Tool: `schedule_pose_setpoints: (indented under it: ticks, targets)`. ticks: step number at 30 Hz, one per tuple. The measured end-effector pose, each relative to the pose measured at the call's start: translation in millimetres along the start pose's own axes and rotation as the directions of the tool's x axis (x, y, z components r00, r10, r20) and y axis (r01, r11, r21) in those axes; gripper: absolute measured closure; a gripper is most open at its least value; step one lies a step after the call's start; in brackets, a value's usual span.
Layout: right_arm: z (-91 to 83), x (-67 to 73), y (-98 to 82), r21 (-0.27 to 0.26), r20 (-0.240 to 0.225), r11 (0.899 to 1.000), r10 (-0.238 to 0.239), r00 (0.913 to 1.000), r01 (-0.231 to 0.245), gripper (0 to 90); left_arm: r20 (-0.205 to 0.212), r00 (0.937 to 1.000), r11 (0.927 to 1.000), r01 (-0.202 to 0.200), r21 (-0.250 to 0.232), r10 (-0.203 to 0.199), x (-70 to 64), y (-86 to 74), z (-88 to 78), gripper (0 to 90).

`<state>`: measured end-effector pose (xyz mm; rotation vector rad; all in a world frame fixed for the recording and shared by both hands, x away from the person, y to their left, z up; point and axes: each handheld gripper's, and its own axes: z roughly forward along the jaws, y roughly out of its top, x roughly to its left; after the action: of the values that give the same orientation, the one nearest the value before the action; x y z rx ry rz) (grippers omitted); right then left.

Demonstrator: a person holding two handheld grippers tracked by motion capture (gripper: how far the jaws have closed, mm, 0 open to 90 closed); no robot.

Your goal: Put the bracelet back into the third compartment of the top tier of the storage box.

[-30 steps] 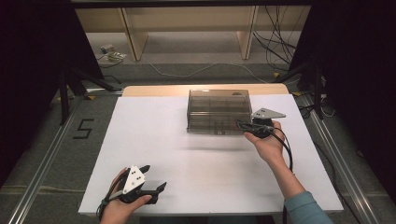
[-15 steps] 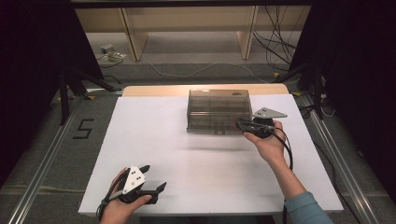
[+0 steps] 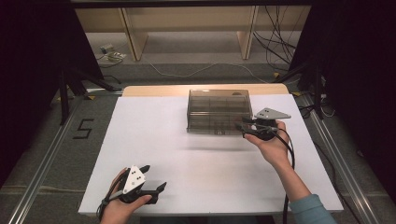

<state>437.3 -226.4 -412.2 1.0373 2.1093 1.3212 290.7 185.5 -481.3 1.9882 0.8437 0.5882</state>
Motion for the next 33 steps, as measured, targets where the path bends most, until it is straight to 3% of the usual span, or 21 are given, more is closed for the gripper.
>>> schedule_pose_setpoints:
  ticks: [6,10,16,24,33]
  targets:
    - [-7.8,2.9,-0.3,0.012,-0.017,1.000,-0.022,0.9996,0.022,45.7,0.002,1.0000,1.0000,0.003,0.001,-0.003,0.1,-0.2,0.6,17.3]
    - [-15.0,4.4,-0.5,0.025,-0.036,1.000,-0.004,0.9993,0.005,35.6,0.003,1.0000,1.0000,0.001,0.001,-0.001,-0.2,0.1,1.2,17.3]
    - [-24.7,4.9,-5.3,0.021,-0.023,1.000,0.013,0.9996,-0.013,24.5,0.005,1.0000,1.0000,-0.001,0.006,0.001,0.2,-0.1,1.7,17.3]
    - [-38.3,11.4,-26.1,0.015,-0.041,1.000,0.005,0.9992,-0.004,18.0,0.005,1.0000,1.0000,0.002,0.008,-0.002,0.0,-0.4,2.2,17.3]
    - [-60.2,6.0,-50.3,0.013,-0.060,1.000,0.011,0.9982,-0.011,16.7,0.003,1.0000,1.0000,0.002,0.006,-0.002,0.2,-0.7,1.3,17.3]
